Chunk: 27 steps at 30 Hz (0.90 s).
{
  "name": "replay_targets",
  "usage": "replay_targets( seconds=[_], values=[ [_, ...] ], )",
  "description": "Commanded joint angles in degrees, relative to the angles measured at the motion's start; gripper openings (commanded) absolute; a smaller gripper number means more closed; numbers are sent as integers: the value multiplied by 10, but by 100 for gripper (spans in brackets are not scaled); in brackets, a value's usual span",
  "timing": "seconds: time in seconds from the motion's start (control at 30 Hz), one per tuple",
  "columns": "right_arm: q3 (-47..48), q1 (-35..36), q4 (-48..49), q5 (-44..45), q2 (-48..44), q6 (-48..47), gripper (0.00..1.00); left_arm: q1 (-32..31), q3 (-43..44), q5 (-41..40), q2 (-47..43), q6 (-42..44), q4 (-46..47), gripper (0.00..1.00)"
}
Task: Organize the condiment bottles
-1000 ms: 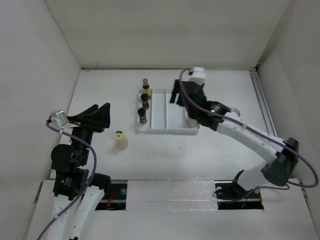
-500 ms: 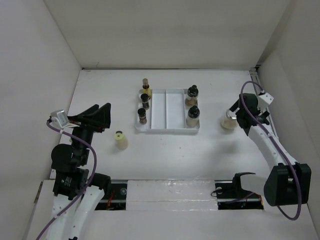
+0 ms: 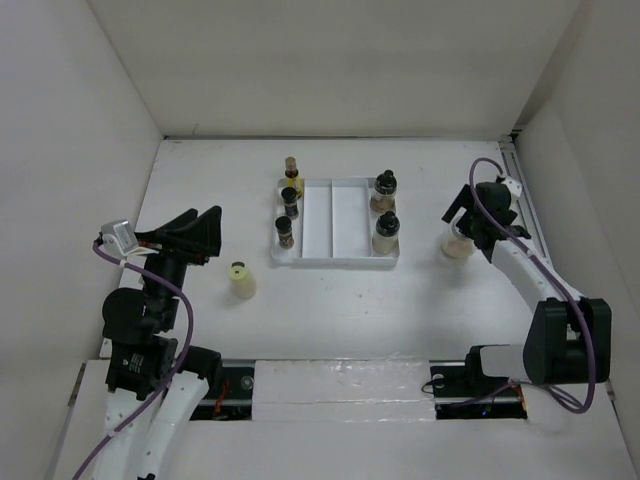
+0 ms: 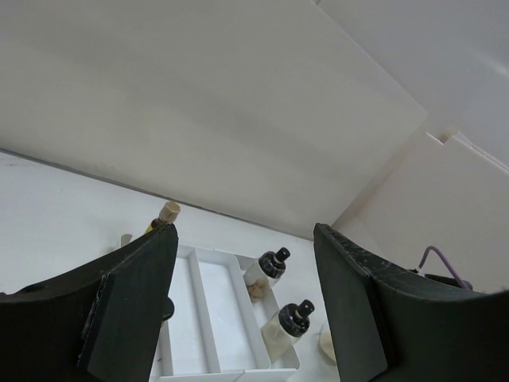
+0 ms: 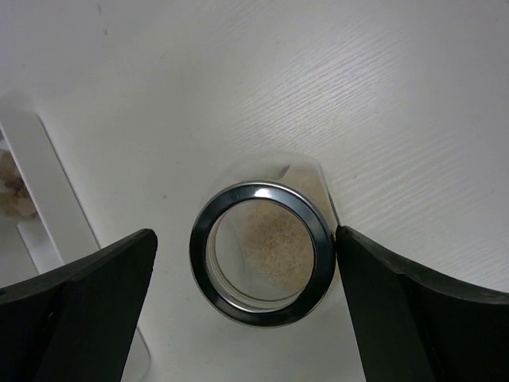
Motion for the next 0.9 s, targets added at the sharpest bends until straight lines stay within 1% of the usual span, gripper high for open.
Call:
replay_targets(
  seconds=[0.0, 0.13, 0.17, 0.27, 0.3, 0.4, 0.43, 0.53, 0.7, 0.87],
  values=[
    [18, -2, 32, -36, 12, -16, 99, -3, -3, 5, -3, 7, 31, 65],
    [18, -2, 32, -36, 26, -16, 99, -3, -3, 5, -3, 7, 31, 65],
    [12, 3, 32, -36, 26, -16, 98, -3, -3, 5, -3, 7, 31, 65],
    [4, 23, 25, -36, 26, -5, 85, -3, -3, 5, -3, 7, 31, 65],
    [-3, 29, 25, -28, 19, -5, 84, -3, -3, 5, -3, 7, 31, 65],
    [-8, 45, 18, -5, 4, 7, 84, -3, -3, 5, -3, 7, 31, 65],
    [-8, 53, 12, 1, -4, 7, 81, -3, -3, 5, -3, 7, 31, 65],
    [-3, 58, -2, 11, -10, 12, 81, -3, -3, 5, -3, 7, 31, 65],
    [20, 70, -26, 18, -2, 7, 91, -3, -3, 5, -3, 7, 31, 65],
    [26, 90, -32, 34, 14, 2, 91, -3, -3, 5, -8, 7, 31, 65]
  ],
)
